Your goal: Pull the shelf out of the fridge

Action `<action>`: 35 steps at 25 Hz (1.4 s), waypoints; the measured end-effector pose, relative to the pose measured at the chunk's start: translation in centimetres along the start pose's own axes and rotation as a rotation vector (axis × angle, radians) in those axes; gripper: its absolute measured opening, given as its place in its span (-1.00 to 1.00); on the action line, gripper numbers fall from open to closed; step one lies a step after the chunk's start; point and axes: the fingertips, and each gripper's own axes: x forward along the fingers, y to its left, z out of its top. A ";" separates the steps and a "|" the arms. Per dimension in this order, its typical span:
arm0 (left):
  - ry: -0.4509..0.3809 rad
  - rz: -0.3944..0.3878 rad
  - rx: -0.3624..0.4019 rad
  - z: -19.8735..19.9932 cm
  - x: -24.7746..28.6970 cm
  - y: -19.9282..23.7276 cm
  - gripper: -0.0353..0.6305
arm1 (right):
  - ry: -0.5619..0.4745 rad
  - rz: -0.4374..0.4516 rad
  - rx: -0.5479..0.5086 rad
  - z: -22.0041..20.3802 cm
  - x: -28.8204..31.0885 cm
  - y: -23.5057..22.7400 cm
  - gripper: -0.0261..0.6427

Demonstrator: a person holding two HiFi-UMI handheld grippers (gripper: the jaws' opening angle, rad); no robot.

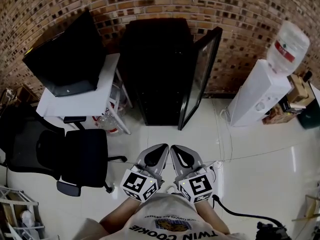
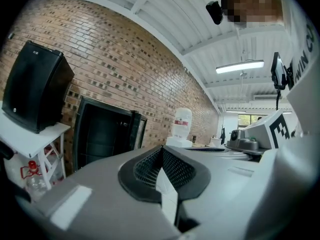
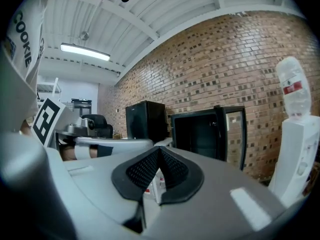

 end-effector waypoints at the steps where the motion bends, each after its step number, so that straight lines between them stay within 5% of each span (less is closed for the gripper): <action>1: 0.004 0.002 0.006 0.0 0.3 0.0 -0.89 | -0.002 0.001 0.003 0.0 0.1 -0.3 -0.91; 16: 0.015 -0.013 -0.008 0.2 4.9 1.9 -0.89 | 0.004 -0.031 0.003 1.0 2.8 -5.0 -0.91; 35: 0.005 -0.022 -0.090 3.0 13.7 14.8 -0.89 | 0.055 -0.063 -0.005 3.2 15.8 -10.8 -0.91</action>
